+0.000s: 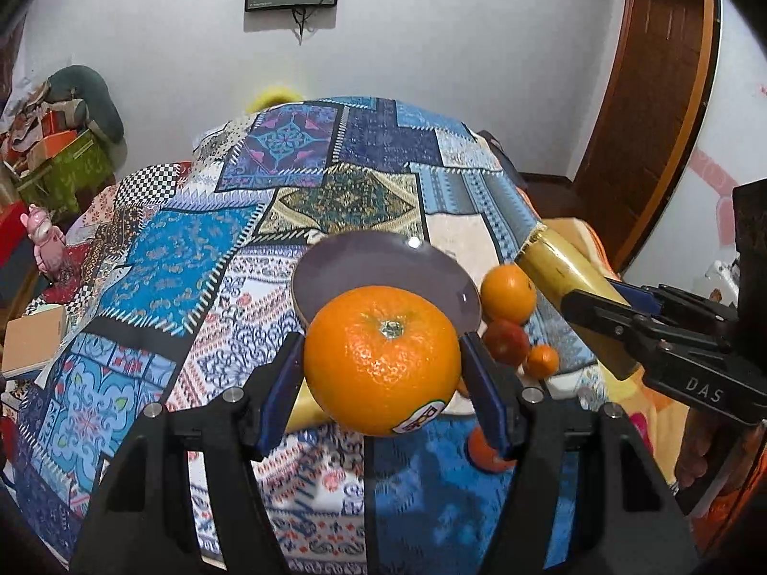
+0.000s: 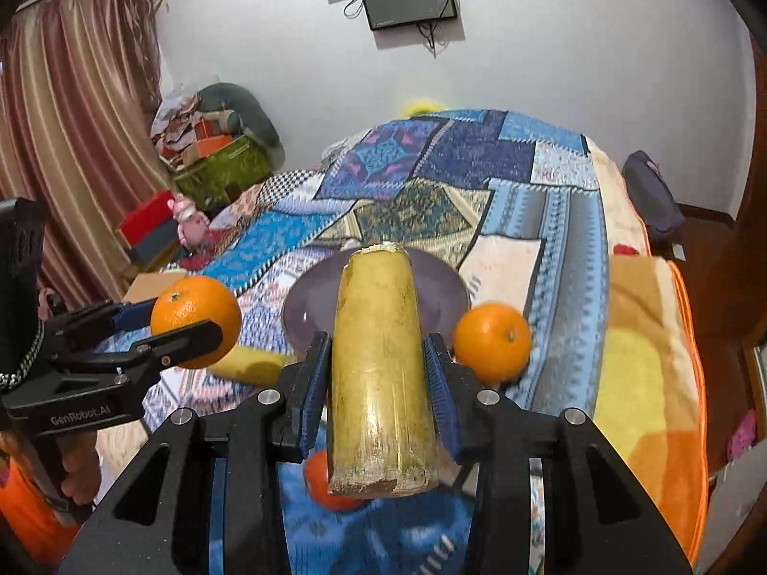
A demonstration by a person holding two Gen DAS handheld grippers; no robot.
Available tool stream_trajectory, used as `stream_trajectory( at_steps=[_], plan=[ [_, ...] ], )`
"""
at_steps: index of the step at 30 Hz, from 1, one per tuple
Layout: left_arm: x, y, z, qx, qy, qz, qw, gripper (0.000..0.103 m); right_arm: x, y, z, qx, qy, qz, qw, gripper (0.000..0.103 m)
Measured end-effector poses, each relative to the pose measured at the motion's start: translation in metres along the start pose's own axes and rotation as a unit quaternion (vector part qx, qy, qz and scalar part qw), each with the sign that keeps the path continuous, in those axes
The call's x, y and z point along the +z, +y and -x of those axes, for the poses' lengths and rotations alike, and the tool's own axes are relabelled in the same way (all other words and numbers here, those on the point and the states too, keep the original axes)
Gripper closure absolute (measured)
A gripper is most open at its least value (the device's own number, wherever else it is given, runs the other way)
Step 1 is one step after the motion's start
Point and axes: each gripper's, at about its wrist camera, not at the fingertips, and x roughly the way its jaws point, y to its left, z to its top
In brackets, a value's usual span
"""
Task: Organize fruits
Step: 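Lift the yellow cylinder and orange and carry both toward the purple plate, then lower both fruits onto the purple plate and open both tools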
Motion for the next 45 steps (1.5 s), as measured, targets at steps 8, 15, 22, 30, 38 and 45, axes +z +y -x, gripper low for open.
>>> stream_trajectory(
  at_steps=[8, 15, 22, 30, 38, 45],
  plan=[
    [0.03, 0.014, -0.017, 0.007, -0.018, 0.007, 0.9998, 0.039, 0.032, -0.009, -0.009, -0.013, -0.028, -0.002, 1.0, 0.067],
    [0.053, 0.026, -0.041, 0.017, -0.016, 0.009, 0.9997, 0.039, 0.049, -0.013, -0.031, -0.025, -0.033, -0.004, 0.999, 0.067],
    [0.065, 0.037, -0.077, 0.038, 0.001, 0.007, 0.9992, 0.039, 0.054, -0.017, -0.069, -0.028, -0.005, -0.008, 1.0, 0.067],
    [0.067, 0.043, -0.125, 0.044, 0.049, 0.002, 0.9979, 0.039, 0.056, -0.025, -0.108, -0.034, 0.043, -0.01, 0.998, 0.067],
    [0.069, 0.05, -0.169, 0.039, 0.104, 0.018, 0.9936, 0.039, 0.051, -0.025, -0.141, -0.043, 0.097, 0.015, 0.994, 0.067],
    [0.078, 0.051, -0.185, 0.047, 0.118, 0.016, 0.9918, 0.039, 0.047, -0.026, -0.154, -0.053, 0.12, 0.03, 0.991, 0.067]
  ],
)
